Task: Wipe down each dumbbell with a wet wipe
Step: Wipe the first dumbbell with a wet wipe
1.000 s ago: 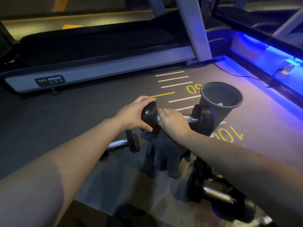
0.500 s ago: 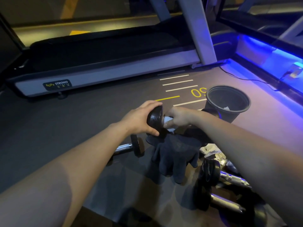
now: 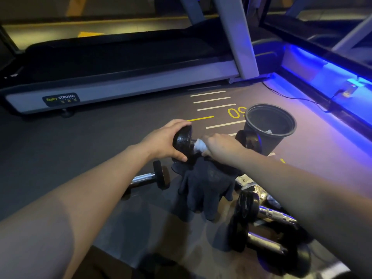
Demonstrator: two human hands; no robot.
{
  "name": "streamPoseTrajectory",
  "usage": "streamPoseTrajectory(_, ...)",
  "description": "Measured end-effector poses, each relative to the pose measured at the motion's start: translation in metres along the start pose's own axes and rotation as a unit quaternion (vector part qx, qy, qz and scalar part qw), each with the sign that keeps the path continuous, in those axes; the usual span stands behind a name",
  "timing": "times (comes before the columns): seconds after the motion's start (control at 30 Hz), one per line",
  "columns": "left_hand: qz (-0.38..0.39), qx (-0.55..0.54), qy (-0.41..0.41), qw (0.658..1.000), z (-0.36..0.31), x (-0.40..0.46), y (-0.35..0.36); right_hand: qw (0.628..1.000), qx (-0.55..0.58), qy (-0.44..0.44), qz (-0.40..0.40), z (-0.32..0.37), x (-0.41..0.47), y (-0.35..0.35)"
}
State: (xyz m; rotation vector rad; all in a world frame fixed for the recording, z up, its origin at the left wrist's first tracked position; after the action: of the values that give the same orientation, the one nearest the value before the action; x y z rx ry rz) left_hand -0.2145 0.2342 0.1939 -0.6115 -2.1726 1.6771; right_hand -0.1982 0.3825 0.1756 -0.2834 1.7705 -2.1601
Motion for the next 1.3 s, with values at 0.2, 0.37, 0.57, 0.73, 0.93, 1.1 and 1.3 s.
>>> streamPoseTrajectory(0.2,0.004,0.01,-0.001,1.0,-0.002,-0.002,0.001,0.991,-0.092,-0.014,-0.097,0.006,-0.015,0.005)
streamPoseTrajectory(0.37,0.005,0.011,-0.005,1.0,-0.001,-0.001,0.002,0.996,0.062,0.042,0.056,-0.003,0.001,-0.002)
streamPoseTrajectory(0.57,0.014,0.024,0.0,1.0,-0.002,-0.002,0.004,0.959,0.201,0.09,0.177,-0.016,0.01,0.0)
streamPoseTrajectory(0.73,0.01,0.021,-0.008,1.0,0.001,-0.001,0.003,0.987,0.123,0.071,0.071,-0.009,0.009,0.005)
streamPoseTrajectory(0.93,-0.002,0.026,-0.008,1.0,-0.006,-0.004,0.0,0.989,-0.04,-0.014,-0.141,0.005,-0.014,0.017)
streamPoseTrajectory(1.1,0.001,0.027,-0.01,1.0,-0.004,-0.004,0.001,0.987,-0.053,-0.032,-0.148,0.014,-0.011,0.015)
streamPoseTrajectory(1.3,0.005,0.022,-0.005,1.0,-0.005,-0.001,0.0,0.993,0.074,0.03,0.088,0.001,0.012,0.012)
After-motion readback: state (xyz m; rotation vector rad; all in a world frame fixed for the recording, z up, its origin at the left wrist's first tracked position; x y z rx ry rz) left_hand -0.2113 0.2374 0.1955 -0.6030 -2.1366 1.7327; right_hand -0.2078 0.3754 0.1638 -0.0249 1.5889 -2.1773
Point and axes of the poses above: each hand's wrist, its own x-axis towards the middle knuckle, its own y-axis out of the palm, z = x × y, the point moved 8 cm from there along x, towards the middle knuckle, and after that the axes turned 13 degrees about x, right-handed, at the moved point
